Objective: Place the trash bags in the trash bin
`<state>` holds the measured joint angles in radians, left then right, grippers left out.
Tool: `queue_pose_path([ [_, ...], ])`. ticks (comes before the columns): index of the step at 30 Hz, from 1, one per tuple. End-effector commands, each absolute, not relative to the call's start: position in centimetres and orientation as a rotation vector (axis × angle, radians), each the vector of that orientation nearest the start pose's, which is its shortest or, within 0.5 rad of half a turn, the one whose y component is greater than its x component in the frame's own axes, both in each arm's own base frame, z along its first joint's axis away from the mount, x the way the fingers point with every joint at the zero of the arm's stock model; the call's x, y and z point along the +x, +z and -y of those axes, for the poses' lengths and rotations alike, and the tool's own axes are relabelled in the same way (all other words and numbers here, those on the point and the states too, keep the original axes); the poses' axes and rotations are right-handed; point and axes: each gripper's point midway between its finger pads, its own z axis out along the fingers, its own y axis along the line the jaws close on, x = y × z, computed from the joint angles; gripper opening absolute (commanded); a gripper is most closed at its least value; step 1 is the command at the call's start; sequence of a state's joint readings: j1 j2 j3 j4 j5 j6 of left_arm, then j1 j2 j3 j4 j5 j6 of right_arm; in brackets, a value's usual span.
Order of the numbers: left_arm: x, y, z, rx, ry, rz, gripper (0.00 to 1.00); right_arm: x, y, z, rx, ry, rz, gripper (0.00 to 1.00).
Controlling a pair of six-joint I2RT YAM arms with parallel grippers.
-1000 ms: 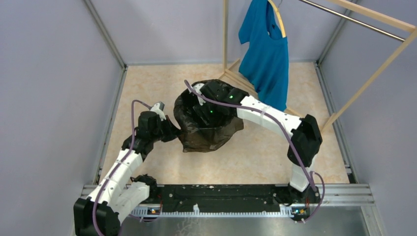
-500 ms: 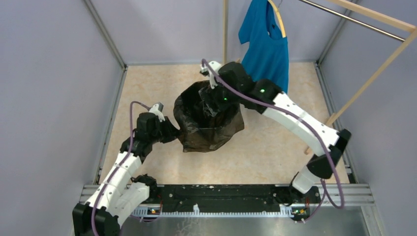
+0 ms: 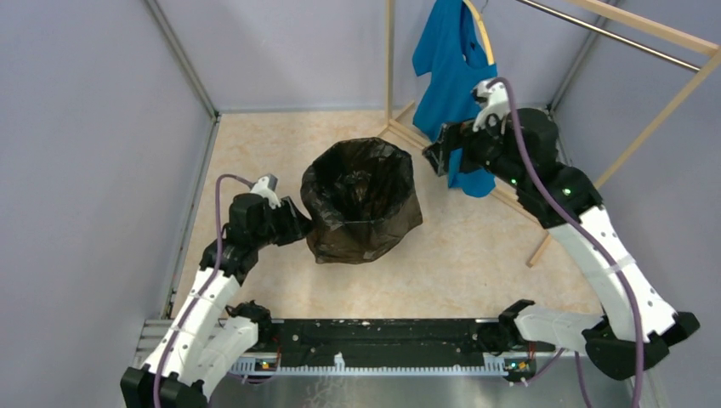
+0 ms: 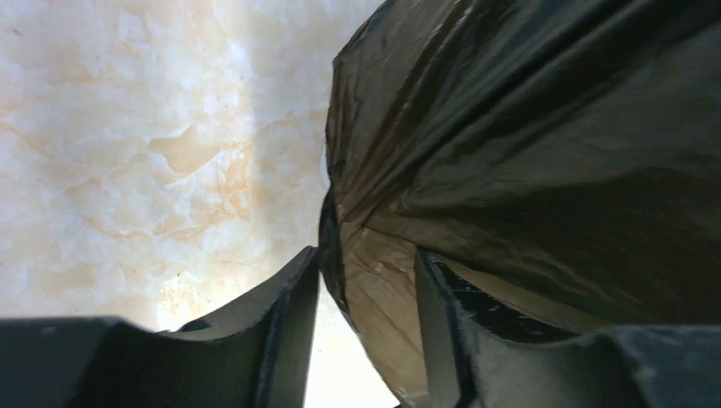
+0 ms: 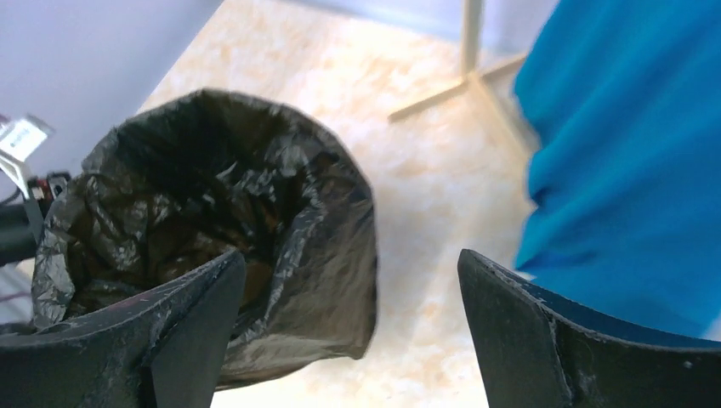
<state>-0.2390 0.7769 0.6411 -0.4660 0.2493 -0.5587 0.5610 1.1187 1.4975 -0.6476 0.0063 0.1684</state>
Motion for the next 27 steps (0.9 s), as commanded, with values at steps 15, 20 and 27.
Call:
queue_pose_path([
  [15, 20.5, 30.2, 8.8, -0.225, -0.630, -1.853, 0.84, 28.9, 31.0, -27.0, -0.288, 1.102, -1.999, 0.93],
  [20, 19.3, 35.7, 7.6, -0.205, -0.602, -1.706, 0.83, 28.3, 30.0, -28.6, -0.284, 1.186, -2.012, 0.86],
  [27, 17.0, 41.4, 6.7, -0.187, -0.613, -1.560, 0.83, 26.7, 28.9, -33.1, -0.298, 1.284, -2.021, 0.81],
])
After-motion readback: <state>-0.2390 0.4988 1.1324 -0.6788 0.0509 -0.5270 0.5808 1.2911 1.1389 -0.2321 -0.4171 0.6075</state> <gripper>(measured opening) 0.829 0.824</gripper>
